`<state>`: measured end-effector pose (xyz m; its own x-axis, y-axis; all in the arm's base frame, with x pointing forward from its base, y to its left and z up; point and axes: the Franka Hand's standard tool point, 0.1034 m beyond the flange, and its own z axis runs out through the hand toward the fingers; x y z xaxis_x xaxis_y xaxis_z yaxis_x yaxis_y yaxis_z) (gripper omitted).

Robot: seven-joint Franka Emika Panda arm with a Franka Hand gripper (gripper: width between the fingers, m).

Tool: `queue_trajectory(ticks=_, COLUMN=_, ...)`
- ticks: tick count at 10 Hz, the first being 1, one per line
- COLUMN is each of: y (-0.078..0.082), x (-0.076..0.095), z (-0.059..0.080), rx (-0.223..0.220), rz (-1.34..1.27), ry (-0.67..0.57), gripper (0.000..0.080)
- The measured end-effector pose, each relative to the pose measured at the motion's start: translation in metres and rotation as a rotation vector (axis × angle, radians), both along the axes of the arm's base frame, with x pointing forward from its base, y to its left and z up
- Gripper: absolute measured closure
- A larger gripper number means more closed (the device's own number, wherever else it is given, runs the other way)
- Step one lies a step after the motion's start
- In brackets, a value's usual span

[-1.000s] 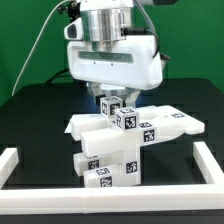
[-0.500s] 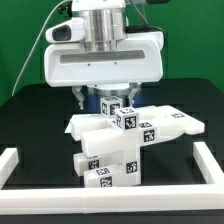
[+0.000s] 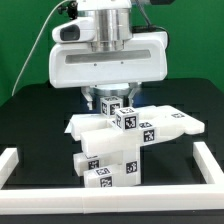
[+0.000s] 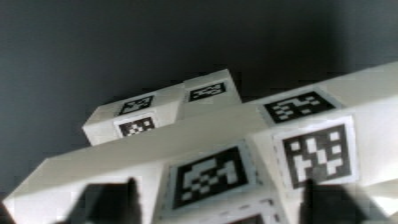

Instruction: Assemble chair

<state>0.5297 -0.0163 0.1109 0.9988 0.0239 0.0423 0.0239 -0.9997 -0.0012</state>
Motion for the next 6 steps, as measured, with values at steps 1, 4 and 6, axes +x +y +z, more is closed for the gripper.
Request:
queue_trajectory(ticks=1, y=0.0004, x=0.0, z=0.0, rx=0.005, rz=-0.083, ry=0.0, gripper=0.0517)
queue_trajectory(ticks=4, y=0.0012, x=0.0002, z=0.0, rx=0.017, rz=-0.327, ry=0.0, gripper=0.0517)
queue_trajectory(ticks=6, y=0.0018, x=0.0013, z=0.0004, rx=0.026, rz=-0.568, ry=0.002, gripper=0.0517)
